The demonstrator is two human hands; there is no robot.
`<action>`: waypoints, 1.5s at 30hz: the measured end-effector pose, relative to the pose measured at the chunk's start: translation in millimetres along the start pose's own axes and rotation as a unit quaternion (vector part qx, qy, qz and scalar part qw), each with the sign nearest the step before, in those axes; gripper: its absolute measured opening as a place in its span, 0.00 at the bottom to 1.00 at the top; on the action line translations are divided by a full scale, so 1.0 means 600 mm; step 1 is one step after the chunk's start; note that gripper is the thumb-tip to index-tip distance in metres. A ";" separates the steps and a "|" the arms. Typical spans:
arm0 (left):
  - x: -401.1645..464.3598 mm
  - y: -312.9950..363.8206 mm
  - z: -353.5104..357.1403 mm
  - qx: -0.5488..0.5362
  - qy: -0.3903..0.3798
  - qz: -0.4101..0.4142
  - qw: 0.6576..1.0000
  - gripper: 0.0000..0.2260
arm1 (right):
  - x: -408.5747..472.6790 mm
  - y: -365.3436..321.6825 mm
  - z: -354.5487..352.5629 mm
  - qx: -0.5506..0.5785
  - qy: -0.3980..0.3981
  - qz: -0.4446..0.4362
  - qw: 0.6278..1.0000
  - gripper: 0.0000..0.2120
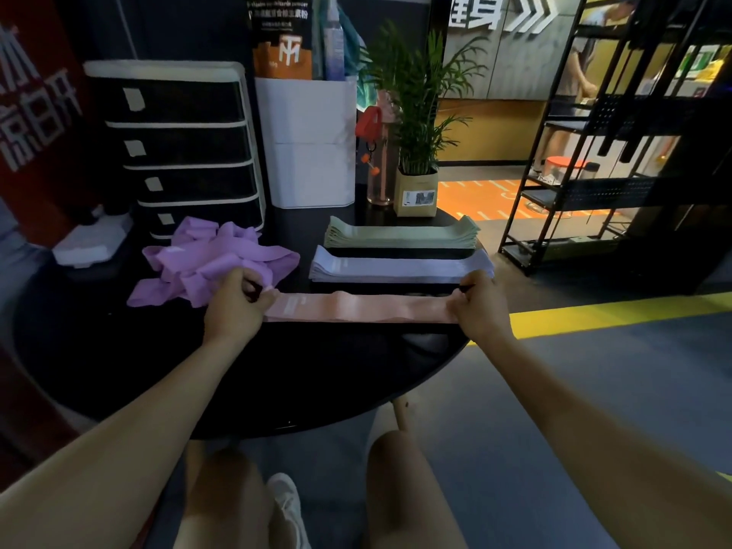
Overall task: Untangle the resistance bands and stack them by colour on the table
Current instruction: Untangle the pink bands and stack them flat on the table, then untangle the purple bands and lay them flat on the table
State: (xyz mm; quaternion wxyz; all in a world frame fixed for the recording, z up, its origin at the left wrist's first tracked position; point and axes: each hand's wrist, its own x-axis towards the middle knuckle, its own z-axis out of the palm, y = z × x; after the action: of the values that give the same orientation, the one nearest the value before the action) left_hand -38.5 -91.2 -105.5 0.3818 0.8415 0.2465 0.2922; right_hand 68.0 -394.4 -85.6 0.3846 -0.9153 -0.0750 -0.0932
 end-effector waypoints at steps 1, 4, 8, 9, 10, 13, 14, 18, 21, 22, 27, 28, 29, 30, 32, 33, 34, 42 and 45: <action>0.001 -0.001 -0.001 -0.009 -0.001 0.005 1.000 0.09 | -0.002 -0.002 -0.002 0.000 -0.001 0.000 1.000 0.13; 0.004 -0.008 -0.001 -0.025 -0.021 0.015 0.999 0.09 | -0.008 -0.008 -0.012 -0.030 -0.006 -0.016 0.999 0.16; 0.003 -0.010 0.001 -0.019 -0.035 0.007 0.999 0.08 | -0.024 -0.036 -0.008 -0.105 0.037 -0.096 0.989 0.19; 0.003 -0.010 0.002 -0.016 -0.035 0.007 0.999 0.07 | -0.029 -0.049 0.001 -0.106 0.037 -0.140 0.984 0.20; 0.002 -0.010 0.001 -0.010 -0.035 0.008 0.999 0.07 | -0.035 -0.063 0.011 -0.101 0.018 -0.188 0.977 0.21; 0.002 -0.010 0.001 -0.002 -0.031 0.016 0.999 0.06 | -0.050 -0.099 0.052 -0.130 -0.112 -0.294 0.940 0.26; 0.001 -0.008 0.000 0.001 -0.029 0.016 0.999 0.06 | -0.054 -0.106 0.067 -0.150 -0.143 -0.308 0.929 0.28; -0.001 -0.005 -0.002 0.024 -0.022 0.019 0.999 0.08 | -0.052 -0.106 0.100 -0.178 -0.157 -0.303 0.923 0.29; -0.002 -0.005 -0.001 0.048 -0.024 0.017 0.998 0.08 | -0.051 -0.095 0.106 -0.197 -0.128 -0.309 0.921 0.26; -0.002 -0.005 -0.001 0.051 -0.026 0.015 0.998 0.08 | -0.052 -0.093 0.108 -0.203 -0.117 -0.309 0.922 0.25; 0.000 -0.006 0.000 0.058 -0.045 0.015 0.997 0.07 | -0.052 -0.092 0.112 -0.202 -0.118 -0.298 0.926 0.21; 0.000 -0.007 -0.001 0.061 -0.047 0.016 0.997 0.07 | -0.051 -0.091 0.113 -0.204 -0.117 -0.296 0.926 0.20; -0.001 -0.006 -0.001 0.065 -0.049 0.017 0.997 0.07 | -0.050 -0.090 0.114 -0.205 -0.119 -0.295 0.926 0.20; -0.002 -0.005 -0.001 0.069 -0.050 0.018 0.996 0.07 | -0.050 -0.090 0.115 -0.204 -0.121 -0.295 0.925 0.20; -0.003 -0.002 -0.001 0.075 -0.049 0.018 0.996 0.08 | -0.050 -0.091 0.115 -0.206 -0.125 -0.297 0.924 0.20; -0.004 0.001 -0.002 0.076 -0.048 0.015 0.996 0.09 | -0.050 -0.091 0.114 -0.207 -0.125 -0.299 0.923 0.20; -0.004 0.003 -0.003 0.075 -0.047 0.010 0.996 0.09 | -0.051 -0.092 0.113 -0.207 -0.125 -0.300 0.923 0.21; -0.005 -0.001 -0.004 0.039 -0.051 0.018 0.998 0.07 | -0.051 -0.097 0.109 -0.209 -0.142 -0.297 0.921 0.22; -0.002 0.000 -0.006 -0.003 -0.049 0.017 0.999 0.06 | -0.048 -0.108 0.108 -0.206 -0.157 -0.290 0.921 0.23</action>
State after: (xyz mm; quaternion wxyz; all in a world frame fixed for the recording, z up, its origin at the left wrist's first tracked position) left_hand -41.8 -90.2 -103.7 0.3906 0.8579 0.2124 0.2575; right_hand 33.8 -304.7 -92.0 0.1267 -0.9156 -0.3752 -0.0691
